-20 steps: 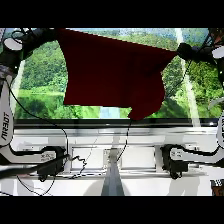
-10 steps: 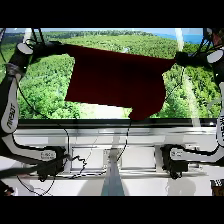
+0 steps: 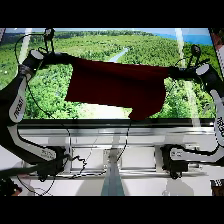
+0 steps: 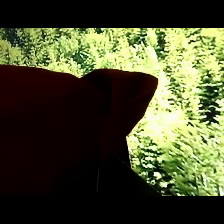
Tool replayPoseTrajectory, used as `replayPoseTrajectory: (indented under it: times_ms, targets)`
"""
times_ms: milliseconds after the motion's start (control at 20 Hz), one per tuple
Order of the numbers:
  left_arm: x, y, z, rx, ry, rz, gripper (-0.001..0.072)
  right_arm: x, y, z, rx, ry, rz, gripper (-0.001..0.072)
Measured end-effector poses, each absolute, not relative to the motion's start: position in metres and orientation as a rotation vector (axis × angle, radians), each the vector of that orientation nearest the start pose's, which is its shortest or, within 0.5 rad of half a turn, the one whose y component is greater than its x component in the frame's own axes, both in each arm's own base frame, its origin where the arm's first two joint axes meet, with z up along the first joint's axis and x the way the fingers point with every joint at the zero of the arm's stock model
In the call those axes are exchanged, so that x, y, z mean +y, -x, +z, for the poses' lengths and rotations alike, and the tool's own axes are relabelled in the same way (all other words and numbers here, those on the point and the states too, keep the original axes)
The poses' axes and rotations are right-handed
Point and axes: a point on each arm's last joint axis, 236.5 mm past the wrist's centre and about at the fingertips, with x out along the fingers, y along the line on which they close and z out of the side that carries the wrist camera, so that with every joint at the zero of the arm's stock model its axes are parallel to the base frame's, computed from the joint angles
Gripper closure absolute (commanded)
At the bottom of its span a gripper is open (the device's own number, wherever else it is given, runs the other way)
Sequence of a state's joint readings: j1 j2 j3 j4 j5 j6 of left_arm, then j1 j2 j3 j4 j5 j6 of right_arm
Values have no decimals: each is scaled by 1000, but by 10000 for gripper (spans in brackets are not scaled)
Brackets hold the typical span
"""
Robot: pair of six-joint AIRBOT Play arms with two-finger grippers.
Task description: Fold the clothes and pants, and hang the long-sleeved shirts on hangers.
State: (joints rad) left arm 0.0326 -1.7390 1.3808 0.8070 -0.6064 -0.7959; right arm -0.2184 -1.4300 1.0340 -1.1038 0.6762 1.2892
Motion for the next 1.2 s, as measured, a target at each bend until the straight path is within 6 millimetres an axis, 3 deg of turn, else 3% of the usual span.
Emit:
replayPoseTrajectory:
  times_ms: [50,100,300,400,450,500,550,600,700,1050,1200]
  targets:
    - [-76,-563,-34,794,80,-399,23,-34,-458,-43,980,-344,10,158]
    - [-78,-561,-36,806,84,-408,4,-34,-459,-43,975,-347,7,112]
    - [-87,-547,-39,857,101,-458,5,-33,-460,-35,959,-348,10,139]
    - [-91,-538,-32,879,120,-484,6,-33,-455,-26,971,-317,26,343]
    - [-92,-534,-25,885,126,-497,6,-32,-451,-19,980,-295,36,408]
    - [-93,-529,-14,883,127,-511,7,-32,-446,-12,987,-271,44,409]
    - [-94,-525,-1,874,126,-523,7,-32,-440,-4,995,-247,52,411]
    - [-93,-521,13,860,122,-531,6,-31,-433,6,1002,-225,61,473]
    - [-93,-513,50,812,106,-545,7,-30,-417,26,1010,-185,76,686]
    - [-98,-462,204,537,2,-562,12,-28,-346,100,1006,-60,73,697]
    - [-101,-433,257,424,-42,-559,12,-26,-315,137,940,-45,40,697]
